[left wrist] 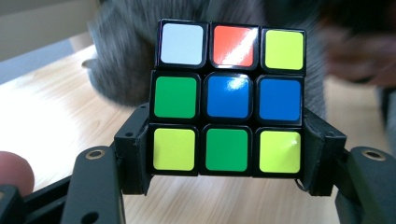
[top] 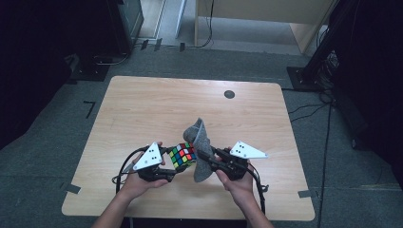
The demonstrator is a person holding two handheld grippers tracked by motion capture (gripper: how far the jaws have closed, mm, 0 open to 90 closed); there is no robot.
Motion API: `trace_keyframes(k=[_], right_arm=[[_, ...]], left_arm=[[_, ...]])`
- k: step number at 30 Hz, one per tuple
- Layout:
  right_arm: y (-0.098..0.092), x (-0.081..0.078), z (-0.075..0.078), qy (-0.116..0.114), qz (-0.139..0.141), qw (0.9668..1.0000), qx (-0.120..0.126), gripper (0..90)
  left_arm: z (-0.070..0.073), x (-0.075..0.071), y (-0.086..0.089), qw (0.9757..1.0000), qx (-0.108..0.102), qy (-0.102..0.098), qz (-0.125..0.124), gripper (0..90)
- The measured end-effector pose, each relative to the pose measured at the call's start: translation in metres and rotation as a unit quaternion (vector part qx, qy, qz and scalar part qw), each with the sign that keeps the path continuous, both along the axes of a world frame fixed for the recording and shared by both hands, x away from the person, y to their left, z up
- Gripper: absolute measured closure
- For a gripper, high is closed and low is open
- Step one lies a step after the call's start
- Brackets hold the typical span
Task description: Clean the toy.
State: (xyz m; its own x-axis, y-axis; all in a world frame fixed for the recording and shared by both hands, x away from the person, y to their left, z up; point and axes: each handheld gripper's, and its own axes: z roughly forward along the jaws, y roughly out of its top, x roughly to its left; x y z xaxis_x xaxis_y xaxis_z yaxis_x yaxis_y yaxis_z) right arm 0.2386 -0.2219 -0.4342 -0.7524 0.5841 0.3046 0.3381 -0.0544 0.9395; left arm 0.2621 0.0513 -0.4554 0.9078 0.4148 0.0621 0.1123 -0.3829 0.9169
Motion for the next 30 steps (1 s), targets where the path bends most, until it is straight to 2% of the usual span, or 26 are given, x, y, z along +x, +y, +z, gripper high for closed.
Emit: trace_keyframes(k=[1,2,4,5,7,10,13,14,16,19,22,26,28,29,30], right_arm=[[0.003,-0.003,0.004,-0.006,0.012,0.9999,0.006,66.5],[0.006,-0.006,0.007,-0.006,0.026,0.9995,0.016,66.5],[0.013,-0.011,0.013,-0.014,0.035,0.9991,0.020,66.5],[0.014,-0.012,0.014,-0.014,0.033,0.9992,0.015,66.4],[0.012,-0.010,0.012,-0.010,0.030,0.9992,0.023,66.4],[0.002,-0.001,0.000,0.016,-0.001,0.9995,0.026,66.5],[-0.005,0.006,-0.010,0.035,-0.029,0.9990,0.003,66.6],[-0.006,0.007,-0.011,0.040,-0.029,0.9988,0.003,66.6],[-0.004,0.005,-0.008,0.034,-0.026,0.9990,0.005,66.7],[0.004,-0.001,0.001,0.037,-0.004,0.9990,0.027,66.6],[0.014,-0.009,0.008,0.014,-0.001,0.9999,0.010,66.6],[0.005,-0.002,0.001,0.024,-0.021,0.9994,0.018,66.7],[0.002,0.001,-0.006,0.025,-0.050,0.9984,-0.013,67.0],[0.002,0.000,-0.007,0.024,-0.057,0.9977,-0.027,67.3],[0.004,-0.001,-0.008,0.023,-0.056,0.9977,-0.032,67.7]], left_arm=[[-0.002,-0.001,-0.003,0.9999,0.012,-0.008,0.007,34.3],[-0.003,-0.002,-0.005,0.9998,0.014,-0.009,0.005,34.3],[-0.003,-0.005,-0.007,0.9999,0.004,-0.013,-0.006,34.3],[-0.001,-0.006,-0.006,0.9998,0.001,-0.017,-0.010,34.3],[0.001,-0.007,-0.004,0.9996,-0.006,-0.022,-0.013,34.3],[0.005,-0.007,0.003,0.9994,-0.025,-0.020,-0.012,34.3],[0.006,-0.004,0.006,0.9992,-0.035,-0.016,-0.010,34.3],[0.006,-0.004,0.007,0.9991,-0.038,-0.014,-0.011,34.3],[0.005,-0.003,0.006,0.9991,-0.038,-0.011,-0.012,34.3],[0.002,-0.004,0.001,0.9996,-0.020,-0.016,-0.007,34.3],[0.002,-0.005,0.000,0.9995,-0.025,-0.017,-0.008,34.3],[0.008,-0.007,0.004,0.9990,-0.038,-0.020,-0.008,34.2],[0.008,-0.006,0.005,0.9990,-0.040,-0.017,-0.002,34.2],[0.008,-0.005,0.005,0.9992,-0.039,-0.014,-0.002,34.2],[0.007,-0.005,0.005,0.9993,-0.036,-0.011,-0.003,34.2]])
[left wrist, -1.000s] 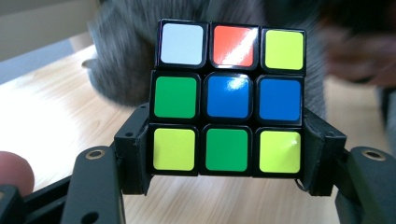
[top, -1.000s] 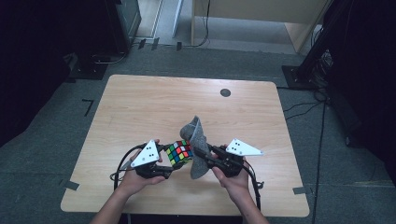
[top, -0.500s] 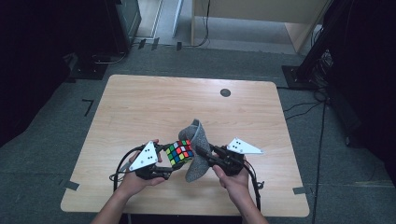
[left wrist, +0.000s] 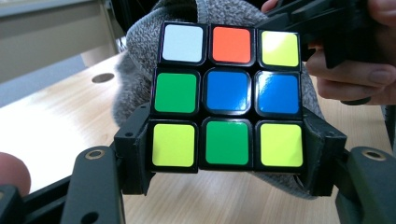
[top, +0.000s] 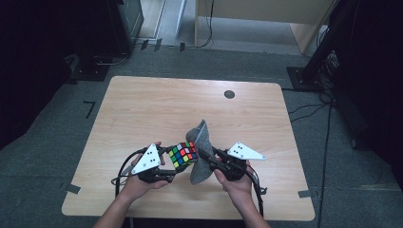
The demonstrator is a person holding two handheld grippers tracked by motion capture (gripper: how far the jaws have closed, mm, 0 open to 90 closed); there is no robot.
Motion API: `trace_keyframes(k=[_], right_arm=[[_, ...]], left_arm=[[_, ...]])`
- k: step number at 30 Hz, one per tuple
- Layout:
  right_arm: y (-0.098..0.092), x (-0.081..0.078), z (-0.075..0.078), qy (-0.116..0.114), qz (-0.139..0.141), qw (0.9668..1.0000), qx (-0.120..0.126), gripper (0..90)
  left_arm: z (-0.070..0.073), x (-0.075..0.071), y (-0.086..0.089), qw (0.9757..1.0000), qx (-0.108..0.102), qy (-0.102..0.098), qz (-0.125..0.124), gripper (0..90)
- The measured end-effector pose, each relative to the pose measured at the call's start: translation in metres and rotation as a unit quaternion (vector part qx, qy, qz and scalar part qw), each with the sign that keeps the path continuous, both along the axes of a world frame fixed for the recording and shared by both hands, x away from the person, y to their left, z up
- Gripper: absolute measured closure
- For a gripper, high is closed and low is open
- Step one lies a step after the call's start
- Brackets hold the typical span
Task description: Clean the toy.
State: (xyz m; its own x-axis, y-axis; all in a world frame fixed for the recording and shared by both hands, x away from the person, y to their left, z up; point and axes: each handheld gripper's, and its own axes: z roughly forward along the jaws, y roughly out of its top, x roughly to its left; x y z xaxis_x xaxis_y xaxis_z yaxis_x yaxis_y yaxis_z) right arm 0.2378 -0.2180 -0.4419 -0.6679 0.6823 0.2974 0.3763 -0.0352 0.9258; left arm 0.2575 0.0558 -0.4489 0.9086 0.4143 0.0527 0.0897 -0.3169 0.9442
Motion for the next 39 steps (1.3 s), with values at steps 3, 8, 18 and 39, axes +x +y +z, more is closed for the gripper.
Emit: trace_keyframes(k=[3,8,18,39], right_arm=[[0.009,-0.006,0.007,-0.016,0.015,0.9998,-0.003,68.3],[0.011,-0.011,0.014,-0.037,0.029,0.9988,0.012,69.3],[0.015,-0.016,0.016,-0.054,0.028,0.9981,0.013,70.3],[0.001,-0.007,0.005,-0.015,-0.010,0.9987,0.047,69.9]], left_arm=[[-0.004,0.001,-0.002,1.0000,0.004,0.007,0.002,34.2],[-0.001,-0.002,-0.003,1.0000,0.000,-0.002,-0.006,34.3],[-0.004,0.000,-0.005,0.9998,0.018,0.004,-0.007,34.3],[0.000,0.004,0.002,0.9993,-0.021,0.030,-0.011,34.3]])
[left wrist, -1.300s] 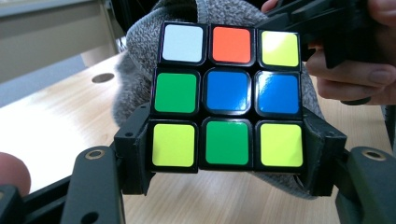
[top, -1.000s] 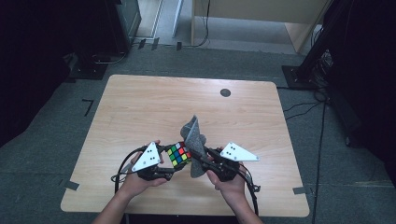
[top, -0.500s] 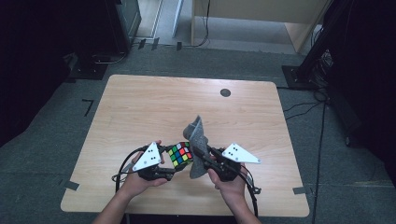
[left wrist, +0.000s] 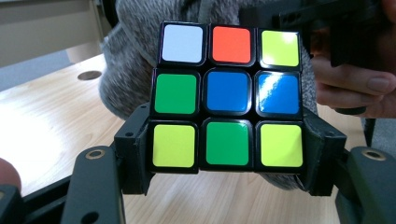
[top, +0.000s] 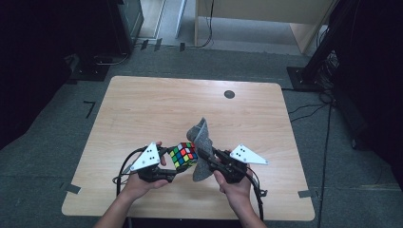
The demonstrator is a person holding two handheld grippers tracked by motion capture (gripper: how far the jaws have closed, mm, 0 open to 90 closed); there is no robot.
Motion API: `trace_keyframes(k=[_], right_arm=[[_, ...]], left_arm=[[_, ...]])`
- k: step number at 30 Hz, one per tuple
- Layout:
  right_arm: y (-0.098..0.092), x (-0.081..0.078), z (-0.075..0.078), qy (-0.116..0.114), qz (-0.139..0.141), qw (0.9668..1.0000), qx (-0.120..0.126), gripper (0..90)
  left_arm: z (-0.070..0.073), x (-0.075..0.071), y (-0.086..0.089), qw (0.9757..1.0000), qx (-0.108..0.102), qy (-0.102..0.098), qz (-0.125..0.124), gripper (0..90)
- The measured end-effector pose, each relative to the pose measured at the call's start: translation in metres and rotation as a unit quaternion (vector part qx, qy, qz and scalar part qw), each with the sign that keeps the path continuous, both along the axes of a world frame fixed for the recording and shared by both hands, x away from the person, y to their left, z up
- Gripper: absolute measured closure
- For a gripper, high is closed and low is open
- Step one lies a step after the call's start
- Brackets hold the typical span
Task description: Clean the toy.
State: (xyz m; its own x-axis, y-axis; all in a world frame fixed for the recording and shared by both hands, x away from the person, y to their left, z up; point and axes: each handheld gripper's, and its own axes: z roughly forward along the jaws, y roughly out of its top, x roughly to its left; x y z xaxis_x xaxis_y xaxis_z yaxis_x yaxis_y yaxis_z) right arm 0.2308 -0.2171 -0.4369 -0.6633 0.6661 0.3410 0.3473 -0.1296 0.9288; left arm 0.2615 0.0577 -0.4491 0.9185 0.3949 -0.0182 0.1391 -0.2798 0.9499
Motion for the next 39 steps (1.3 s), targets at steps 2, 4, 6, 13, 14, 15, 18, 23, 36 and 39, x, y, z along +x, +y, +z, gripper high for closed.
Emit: trace_keyframes(k=[2,4,6,13,14,15,18,23,36,39], right_arm=[[0.002,0.000,-0.002,0.005,0.006,1.0000,0.006,69.9],[0.009,-0.005,0.001,-0.009,0.018,0.9998,0.001,69.8],[0.013,-0.008,0.005,-0.022,0.024,0.9995,-0.002,69.7],[-0.004,0.006,-0.011,0.013,0.007,0.9995,0.029,69.1],[-0.006,0.009,-0.014,0.023,0.004,0.9992,0.032,69.2],[-0.007,0.010,-0.016,0.032,0.005,0.9988,0.038,69.2],[-0.002,0.008,-0.014,0.027,0.019,0.9985,0.043,69.2],[0.002,0.002,-0.006,0.006,0.031,0.9983,0.050,68.9],[0.003,0.003,-0.001,0.017,0.019,0.9991,0.033,69.0],[0.004,0.008,0.001,0.041,0.015,0.9987,0.027,69.0]], left_arm=[[-0.003,0.001,-0.002,0.9999,0.014,0.002,0.004,34.3],[-0.005,-0.001,-0.006,0.9997,0.026,-0.003,0.003,34.3],[-0.005,-0.002,-0.007,0.9997,0.025,-0.006,-0.001,34.3],[-0.002,0.001,0.000,1.0000,0.005,0.001,0.003,34.3],[-0.003,0.001,-0.001,0.9999,0.010,0.004,0.004,34.3],[-0.005,0.001,-0.003,0.9998,0.019,0.005,0.005,34.3],[-0.010,-0.001,-0.012,0.9988,0.049,0.004,0.006,34.3],[-0.009,-0.002,-0.013,0.9992,0.040,0.005,0.001,34.3],[-0.010,-0.001,-0.012,0.9988,0.049,0.003,0.004,34.3],[-0.010,0.002,-0.010,0.9987,0.048,0.008,0.015,34.3]])
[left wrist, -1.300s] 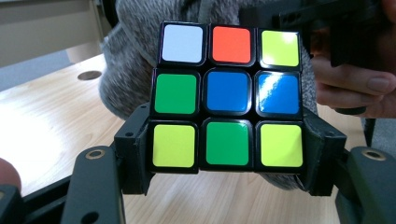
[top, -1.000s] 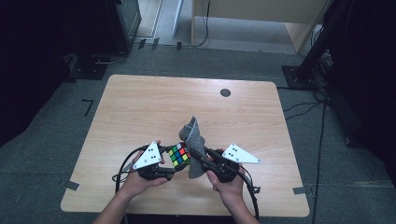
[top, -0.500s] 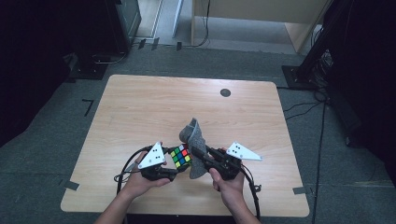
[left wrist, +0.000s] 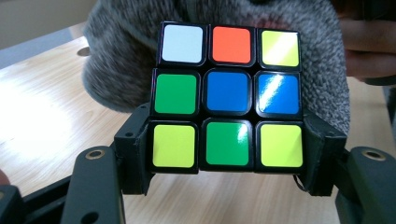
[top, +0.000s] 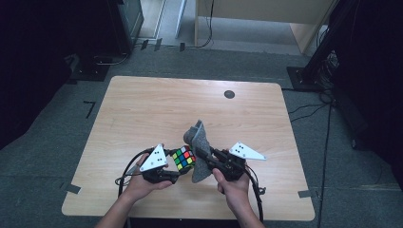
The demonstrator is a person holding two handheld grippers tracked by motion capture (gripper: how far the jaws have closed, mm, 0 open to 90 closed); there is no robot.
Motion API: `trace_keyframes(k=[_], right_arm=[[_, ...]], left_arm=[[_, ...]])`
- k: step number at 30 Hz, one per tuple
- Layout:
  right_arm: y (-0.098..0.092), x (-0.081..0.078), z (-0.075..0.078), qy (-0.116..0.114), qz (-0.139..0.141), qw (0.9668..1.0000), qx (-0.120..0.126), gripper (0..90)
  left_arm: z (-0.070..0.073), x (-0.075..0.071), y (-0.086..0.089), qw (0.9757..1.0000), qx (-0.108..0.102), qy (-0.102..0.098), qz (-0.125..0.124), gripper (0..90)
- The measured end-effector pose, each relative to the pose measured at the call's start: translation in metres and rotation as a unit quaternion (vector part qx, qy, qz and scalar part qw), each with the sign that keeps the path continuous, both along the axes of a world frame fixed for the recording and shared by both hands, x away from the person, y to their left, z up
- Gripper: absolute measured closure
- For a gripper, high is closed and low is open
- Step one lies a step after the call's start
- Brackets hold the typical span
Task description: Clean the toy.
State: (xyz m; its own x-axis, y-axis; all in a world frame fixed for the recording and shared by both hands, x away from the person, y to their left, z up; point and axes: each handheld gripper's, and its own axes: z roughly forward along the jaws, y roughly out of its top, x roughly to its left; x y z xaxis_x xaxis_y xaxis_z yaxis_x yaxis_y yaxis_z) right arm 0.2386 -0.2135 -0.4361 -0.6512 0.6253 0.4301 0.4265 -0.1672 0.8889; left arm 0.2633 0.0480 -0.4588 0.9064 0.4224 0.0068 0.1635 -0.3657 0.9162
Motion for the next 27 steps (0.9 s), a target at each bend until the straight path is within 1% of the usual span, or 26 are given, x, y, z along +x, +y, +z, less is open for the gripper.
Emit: trace_keyframes(k=[1,2,3,4,5,6,7,9,11,12,13,15,16,17,18,20,22,26,27], right_arm=[[0.001,0.007,0.000,0.026,0.006,0.9997,-0.003,69.0],[0.003,0.013,0.000,0.044,0.013,0.9989,-0.010,69.0],[0.004,0.016,0.001,0.052,0.013,0.9985,-0.013,69.0],[0.004,0.018,0.002,0.056,0.010,0.9984,-0.010,69.1],[0.004,0.019,0.003,0.055,0.010,0.9984,-0.005,69.1],[0.005,0.019,0.003,0.048,0.006,0.9988,-0.002,69.0],[0.005,0.019,0.003,0.046,0.004,0.9989,-0.003,69.0],[0.004,0.019,0.004,0.044,0.001,0.9990,-0.010,69.0],[0.002,0.017,0.007,0.036,-0.002,0.9993,0.000,69.0],[0.002,0.016,0.010,0.031,-0.001,0.9995,0.000,68.9],[0.003,0.014,0.012,0.023,-0.001,0.9997,-0.007,68.8],[0.004,0.011,0.014,0.012,-0.002,0.9994,-0.034,68.3],[0.004,0.011,0.014,0.009,-0.007,0.9990,-0.043,68.2],[0.002,0.011,0.013,0.009,-0.013,0.9989,-0.043,68.1],[-0.001,0.012,0.011,0.013,-0.019,0.9989,-0.040,68.0],[-0.007,0.016,0.006,0.023,-0.032,0.9984,-0.041,68.1],[-0.011,0.019,0.000,0.031,-0.036,0.9979,-0.045,68.0],[-0.010,0.025,-0.011,0.040,-0.026,0.9964,-0.070,65.5],[-0.010,0.028,-0.015,0.044,-0.025,0.9956,-0.079,64.5]], left_arm=[[0.000,0.002,0.001,1.0000,-0.002,0.004,0.004,34.3],[0.000,0.003,0.001,0.9999,0.000,0.008,0.010,34.3],[0.000,0.004,0.000,0.9999,0.001,0.008,0.015,34.3],[0.000,0.004,-0.001,0.9998,0.005,0.006,0.020,34.3],[0.002,0.003,-0.003,0.9995,0.015,-0.001,0.027,34.3],[0.003,0.002,-0.006,0.9992,0.023,-0.007,0.030,34.3],[0.005,0.001,-0.010,0.9987,0.034,-0.012,0.037,34.3],[0.005,0.001,-0.015,0.9978,0.041,-0.014,0.050,34.3],[0.004,0.000,-0.017,0.9982,0.031,-0.004,0.051,34.3],[0.003,-0.001,-0.017,0.9985,0.027,-0.003,0.048,34.3],[0.002,-0.002,-0.017,0.9984,0.029,-0.006,0.048,34.3],[0.002,-0.003,-0.015,0.9983,0.033,-0.009,0.048,34.3],[0.003,-0.002,-0.013,0.9984,0.034,-0.010,0.044,34.3],[0.004,-0.003,-0.010,0.9985,0.033,-0.011,0.043,34.3],[0.004,-0.003,-0.006,0.9986,0.028,-0.011,0.044,34.2],[0.004,-0.001,0.002,0.9989,0.008,-0.003,0.046,34.3],[0.002,0.003,0.009,0.9988,0.000,0.002,0.049,34.3],[0.001,0.008,0.017,0.9982,-0.013,0.012,0.057,34.3],[0.001,0.008,0.019,0.9982,-0.011,0.011,0.058,34.3]])
